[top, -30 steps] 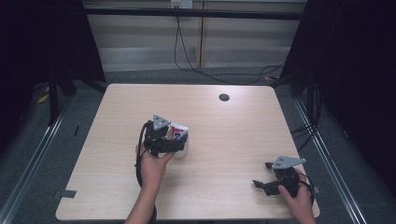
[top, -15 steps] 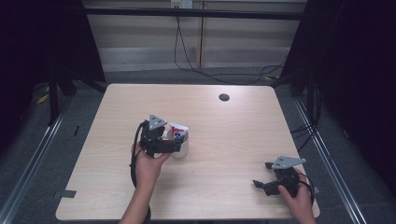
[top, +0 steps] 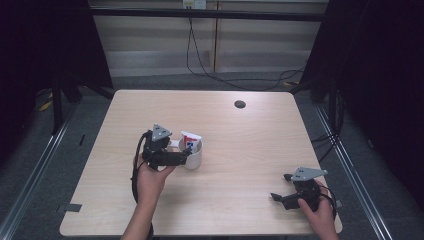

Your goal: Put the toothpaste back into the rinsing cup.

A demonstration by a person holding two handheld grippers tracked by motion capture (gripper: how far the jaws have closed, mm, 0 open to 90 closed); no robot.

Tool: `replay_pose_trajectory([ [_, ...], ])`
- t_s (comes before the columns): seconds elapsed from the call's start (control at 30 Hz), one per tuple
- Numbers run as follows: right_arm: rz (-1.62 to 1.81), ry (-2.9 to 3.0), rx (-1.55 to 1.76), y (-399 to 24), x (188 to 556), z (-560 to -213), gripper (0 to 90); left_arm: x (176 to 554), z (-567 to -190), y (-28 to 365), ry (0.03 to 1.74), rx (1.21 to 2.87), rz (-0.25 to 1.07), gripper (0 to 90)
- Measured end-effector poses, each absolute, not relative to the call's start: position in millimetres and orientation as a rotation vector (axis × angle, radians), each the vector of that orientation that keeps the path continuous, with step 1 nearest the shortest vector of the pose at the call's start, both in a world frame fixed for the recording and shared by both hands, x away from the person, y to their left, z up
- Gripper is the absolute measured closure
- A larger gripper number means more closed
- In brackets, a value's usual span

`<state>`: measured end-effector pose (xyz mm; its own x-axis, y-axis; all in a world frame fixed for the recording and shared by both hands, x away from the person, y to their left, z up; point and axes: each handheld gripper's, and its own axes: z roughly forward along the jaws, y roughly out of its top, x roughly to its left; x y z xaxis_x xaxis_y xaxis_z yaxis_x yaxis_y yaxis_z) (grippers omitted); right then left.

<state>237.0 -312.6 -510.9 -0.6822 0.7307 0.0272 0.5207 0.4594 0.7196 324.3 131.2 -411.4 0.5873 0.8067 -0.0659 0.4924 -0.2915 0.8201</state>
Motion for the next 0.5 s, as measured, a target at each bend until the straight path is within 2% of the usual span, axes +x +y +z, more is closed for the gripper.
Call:
replay_pose_trajectory([
  [0.5,1.048,2.426,1.072,-312.5,237.0,-510.9,10.6,317.0,-410.4,156.3,1.05,1.921,0.483,11.6],
])
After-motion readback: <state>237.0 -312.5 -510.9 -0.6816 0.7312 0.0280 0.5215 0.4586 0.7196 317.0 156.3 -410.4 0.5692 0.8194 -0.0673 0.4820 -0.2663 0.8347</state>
